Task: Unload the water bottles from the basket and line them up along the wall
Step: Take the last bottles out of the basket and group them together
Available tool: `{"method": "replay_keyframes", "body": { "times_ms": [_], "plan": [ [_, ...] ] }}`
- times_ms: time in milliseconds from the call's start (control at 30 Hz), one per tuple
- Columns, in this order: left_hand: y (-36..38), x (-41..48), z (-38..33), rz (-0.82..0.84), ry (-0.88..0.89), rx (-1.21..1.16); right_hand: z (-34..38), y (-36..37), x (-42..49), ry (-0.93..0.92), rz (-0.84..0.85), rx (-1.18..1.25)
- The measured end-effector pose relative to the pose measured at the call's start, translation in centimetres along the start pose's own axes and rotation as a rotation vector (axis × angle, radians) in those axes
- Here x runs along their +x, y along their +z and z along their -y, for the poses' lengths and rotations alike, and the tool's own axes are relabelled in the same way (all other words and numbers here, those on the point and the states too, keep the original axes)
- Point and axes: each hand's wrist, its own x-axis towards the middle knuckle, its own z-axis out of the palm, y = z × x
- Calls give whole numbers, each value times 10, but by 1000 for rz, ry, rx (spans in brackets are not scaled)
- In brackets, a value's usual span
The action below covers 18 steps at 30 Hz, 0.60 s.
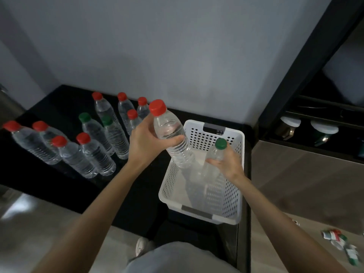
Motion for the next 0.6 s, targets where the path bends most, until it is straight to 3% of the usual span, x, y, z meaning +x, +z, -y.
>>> {"method": "replay_keyframes", "body": {
  "times_ms": [333, 600],
  "plan": [
    [-70, 0, -16, -197, -3, -1, 115, -54, 1, -315, -41, 3],
    [-113, -18, 20, -231, -65, 160, 189, -17, 5, -400, 143, 124]
  ]
}}
